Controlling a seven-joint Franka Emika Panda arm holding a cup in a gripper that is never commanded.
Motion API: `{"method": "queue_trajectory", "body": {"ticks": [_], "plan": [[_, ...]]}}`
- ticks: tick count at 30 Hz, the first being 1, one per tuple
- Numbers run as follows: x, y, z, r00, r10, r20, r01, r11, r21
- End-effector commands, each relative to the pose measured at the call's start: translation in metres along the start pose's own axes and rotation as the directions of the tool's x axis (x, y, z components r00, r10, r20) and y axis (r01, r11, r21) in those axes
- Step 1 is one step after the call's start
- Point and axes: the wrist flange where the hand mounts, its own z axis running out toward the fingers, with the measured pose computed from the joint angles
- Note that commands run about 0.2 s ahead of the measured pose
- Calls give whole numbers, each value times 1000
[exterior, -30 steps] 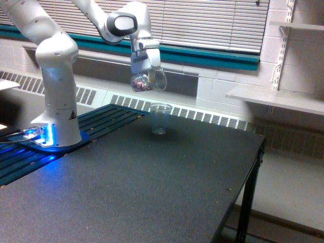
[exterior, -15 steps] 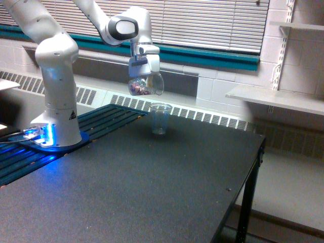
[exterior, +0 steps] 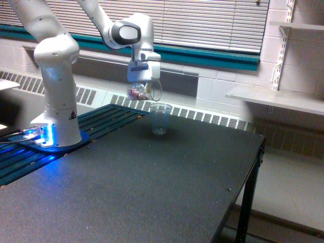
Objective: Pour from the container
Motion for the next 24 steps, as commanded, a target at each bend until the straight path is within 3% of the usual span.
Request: {"method": "queue_trajectory", "body": {"ticks": [1, 24], "plan": [[2, -2, 8, 999, -35, 25, 36, 999, -18], [26, -19, 12, 993, -106, 57, 110, 992, -67]]}}
